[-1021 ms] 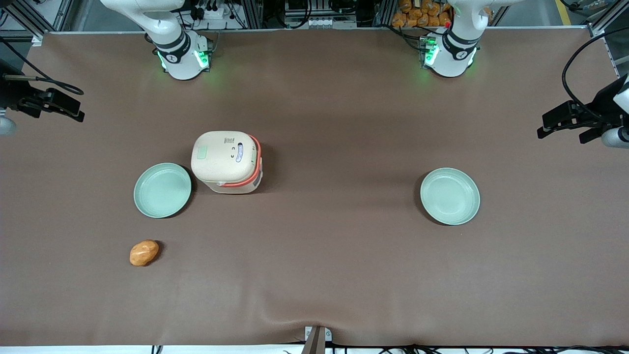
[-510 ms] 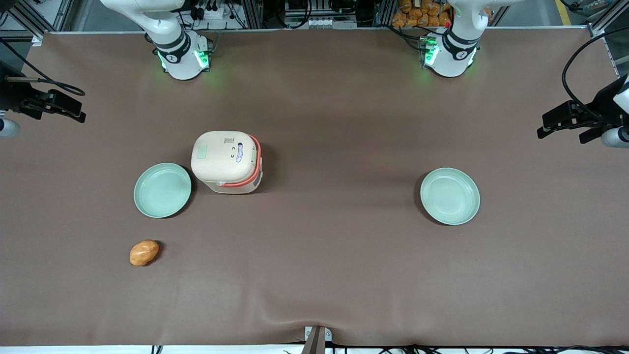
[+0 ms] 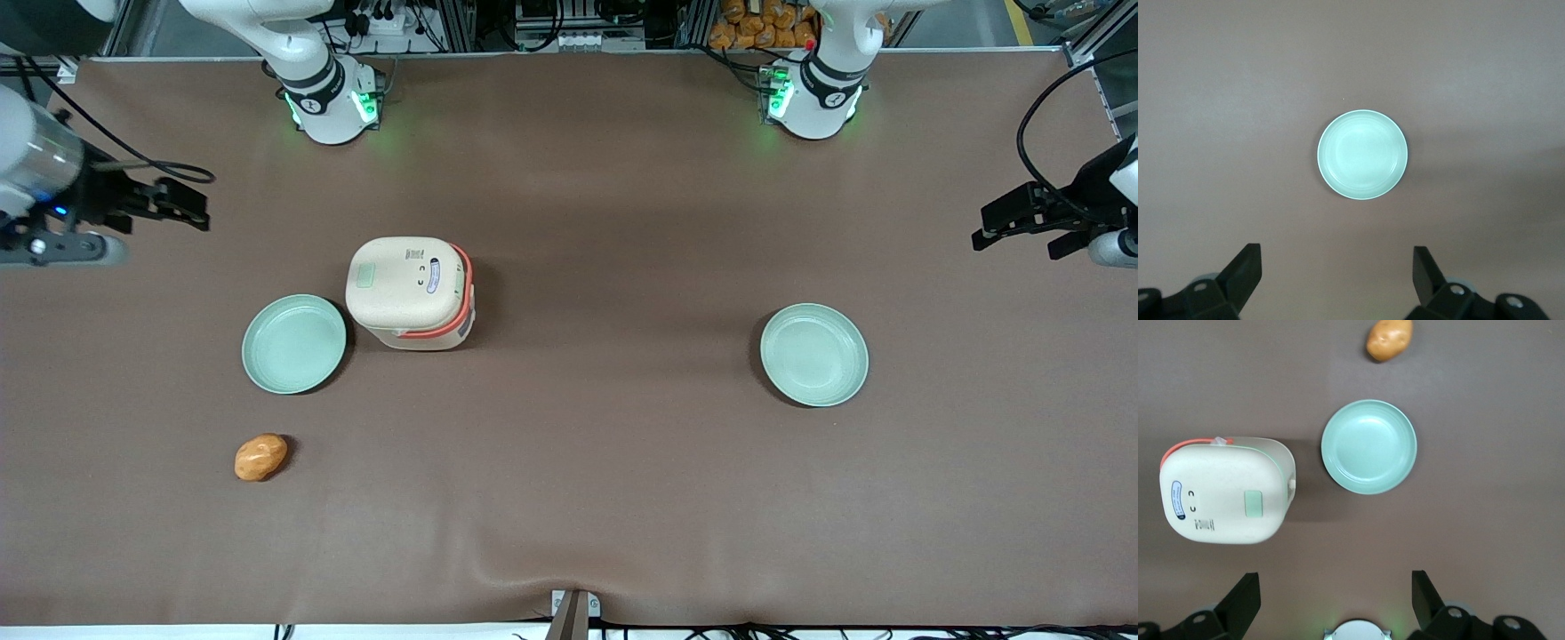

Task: Press rice cooker button with right arm
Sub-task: 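Move the right gripper over the cream rice cooker's lid button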

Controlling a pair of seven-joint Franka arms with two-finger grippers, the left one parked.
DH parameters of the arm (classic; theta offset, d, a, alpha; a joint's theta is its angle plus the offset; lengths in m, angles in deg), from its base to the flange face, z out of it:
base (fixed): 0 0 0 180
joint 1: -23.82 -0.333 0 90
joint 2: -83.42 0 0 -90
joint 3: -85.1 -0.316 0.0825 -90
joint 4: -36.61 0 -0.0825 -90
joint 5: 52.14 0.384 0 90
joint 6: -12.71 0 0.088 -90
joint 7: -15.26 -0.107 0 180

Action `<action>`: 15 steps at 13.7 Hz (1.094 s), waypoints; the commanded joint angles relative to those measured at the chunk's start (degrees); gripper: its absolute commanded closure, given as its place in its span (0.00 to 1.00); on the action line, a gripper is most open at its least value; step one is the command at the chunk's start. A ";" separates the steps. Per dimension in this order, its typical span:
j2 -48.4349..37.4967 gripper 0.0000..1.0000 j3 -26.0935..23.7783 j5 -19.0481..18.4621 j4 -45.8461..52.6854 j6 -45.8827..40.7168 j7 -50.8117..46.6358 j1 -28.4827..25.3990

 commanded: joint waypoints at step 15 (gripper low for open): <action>8.17 1.00 -0.33 10.61 -13.27 12.33 -3.13 -7.49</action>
